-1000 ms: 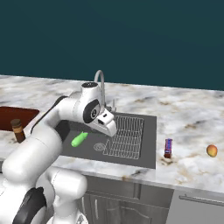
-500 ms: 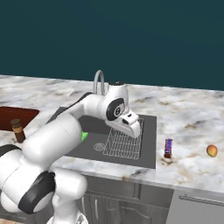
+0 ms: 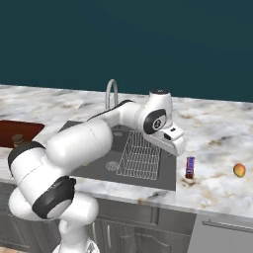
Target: Pick up all produce items and place them in the sink. Turn on the sink faucet to wash them. Then turn the sink off and put them in the tray.
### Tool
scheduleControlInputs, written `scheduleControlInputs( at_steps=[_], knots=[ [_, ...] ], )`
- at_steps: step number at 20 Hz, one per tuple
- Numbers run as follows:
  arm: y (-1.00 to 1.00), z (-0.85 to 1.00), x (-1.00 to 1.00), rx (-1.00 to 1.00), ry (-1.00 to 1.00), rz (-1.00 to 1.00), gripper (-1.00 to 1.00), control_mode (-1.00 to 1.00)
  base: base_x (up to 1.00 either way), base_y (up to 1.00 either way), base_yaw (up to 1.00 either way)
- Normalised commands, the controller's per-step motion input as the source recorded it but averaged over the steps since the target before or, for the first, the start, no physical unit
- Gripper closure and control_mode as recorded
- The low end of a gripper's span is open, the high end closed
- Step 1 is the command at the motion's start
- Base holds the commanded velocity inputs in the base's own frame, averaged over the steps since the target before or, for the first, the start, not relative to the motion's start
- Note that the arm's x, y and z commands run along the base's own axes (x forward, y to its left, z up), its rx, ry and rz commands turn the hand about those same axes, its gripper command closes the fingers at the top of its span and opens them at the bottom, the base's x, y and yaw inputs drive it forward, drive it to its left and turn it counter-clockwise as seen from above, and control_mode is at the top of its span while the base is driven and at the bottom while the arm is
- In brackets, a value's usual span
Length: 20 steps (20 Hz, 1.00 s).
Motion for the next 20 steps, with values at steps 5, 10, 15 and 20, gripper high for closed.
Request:
scheduleControlInputs(
  at_steps=[5, 10, 15, 20],
  knots=[
    [-0.74, 0.08, 0.05, 0.00, -0.01, -0.09, -1.00, -1.00, 0.00, 0.00, 0.00],
    [-0.60, 0.00, 0.00, 0.01, -0.05, -0.10, -1.00, -1.00, 0.00, 0.00, 0.00],
    [-0.57, 0.00, 0.06, 0.00, -0.07, -0.11, -1.00, -1.00, 0.00, 0.00, 0.00],
    [-0.41, -0.04, 0.10, -0.02, -0.13, -0.10, -1.00, -1.00, 0.00, 0.00, 0.00]
  ],
)
